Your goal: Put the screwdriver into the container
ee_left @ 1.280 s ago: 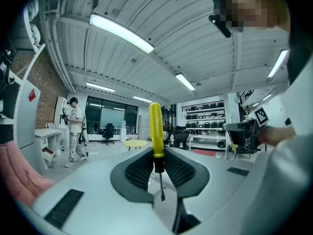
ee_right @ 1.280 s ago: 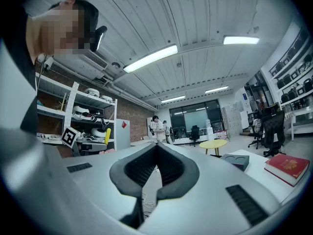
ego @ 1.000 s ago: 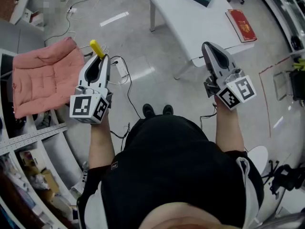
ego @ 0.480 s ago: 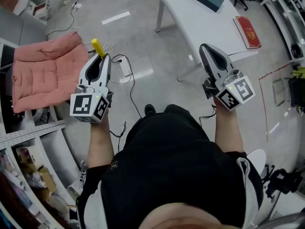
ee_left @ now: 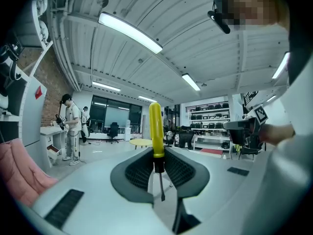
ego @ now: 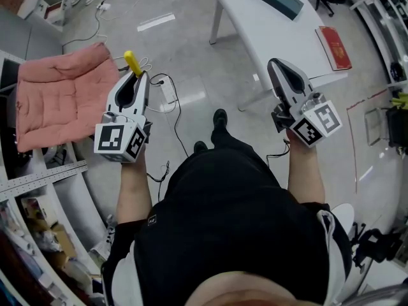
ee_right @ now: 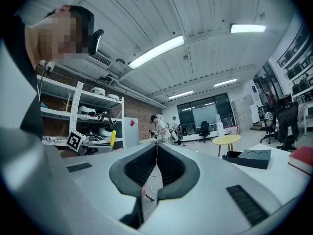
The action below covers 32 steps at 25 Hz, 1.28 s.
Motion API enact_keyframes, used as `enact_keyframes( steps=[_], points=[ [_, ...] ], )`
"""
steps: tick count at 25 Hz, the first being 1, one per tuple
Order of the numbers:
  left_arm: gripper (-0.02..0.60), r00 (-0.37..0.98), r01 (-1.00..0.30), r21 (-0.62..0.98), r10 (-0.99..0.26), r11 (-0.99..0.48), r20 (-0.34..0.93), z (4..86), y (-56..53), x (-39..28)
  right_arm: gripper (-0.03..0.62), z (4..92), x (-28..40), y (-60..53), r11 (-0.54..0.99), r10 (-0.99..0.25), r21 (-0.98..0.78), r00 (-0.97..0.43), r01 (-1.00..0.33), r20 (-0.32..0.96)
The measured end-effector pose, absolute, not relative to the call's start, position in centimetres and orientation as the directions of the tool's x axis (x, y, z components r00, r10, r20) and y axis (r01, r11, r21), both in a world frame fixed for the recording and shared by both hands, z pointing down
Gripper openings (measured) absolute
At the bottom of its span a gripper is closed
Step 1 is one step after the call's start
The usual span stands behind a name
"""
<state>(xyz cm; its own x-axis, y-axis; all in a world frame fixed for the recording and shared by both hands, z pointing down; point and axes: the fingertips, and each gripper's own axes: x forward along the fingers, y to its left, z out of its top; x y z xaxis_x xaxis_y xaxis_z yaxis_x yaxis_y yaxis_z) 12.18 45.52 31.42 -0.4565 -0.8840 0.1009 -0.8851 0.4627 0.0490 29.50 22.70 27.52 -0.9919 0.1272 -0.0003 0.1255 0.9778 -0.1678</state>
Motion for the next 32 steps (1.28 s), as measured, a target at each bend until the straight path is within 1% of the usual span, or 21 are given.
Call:
enact_keyframes(
  steps=[8, 16, 24, 32],
  points=[
    [0.077, -0.485, -0.869, 0.039, -0.864, 0.494, 0.137, 32.0, 42.0, 9.1, 0.031, 29.2, 25.5, 18.7, 0.962, 0.179, -0.21, -0.984, 0.175, 0.0],
    [0.077, -0.49, -0.865, 0.03, -0.855, 0.501, 0.169, 32.5, 34.8, 4.6, 0.031, 30.5, 19.9, 11.6, 0.947, 0.214, -0.247, -0.977, 0.207, 0.001],
    [0.077, -0.481, -0.872, 0.013, -0.859, 0.49, 0.175, 31.7, 28.0, 2.2, 0.032, 30.8, 18.1, 5.2, 0.944, 0.213, -0.257, -0.977, 0.208, -0.01],
    [0.077, -0.458, -0.885, 0.004, -0.874, 0.465, 0.161, 31.2, 22.3, 1.6, 0.032, 31.3, 18.4, -0.1, 0.945, 0.188, -0.269, -0.982, 0.186, -0.019]
  ],
)
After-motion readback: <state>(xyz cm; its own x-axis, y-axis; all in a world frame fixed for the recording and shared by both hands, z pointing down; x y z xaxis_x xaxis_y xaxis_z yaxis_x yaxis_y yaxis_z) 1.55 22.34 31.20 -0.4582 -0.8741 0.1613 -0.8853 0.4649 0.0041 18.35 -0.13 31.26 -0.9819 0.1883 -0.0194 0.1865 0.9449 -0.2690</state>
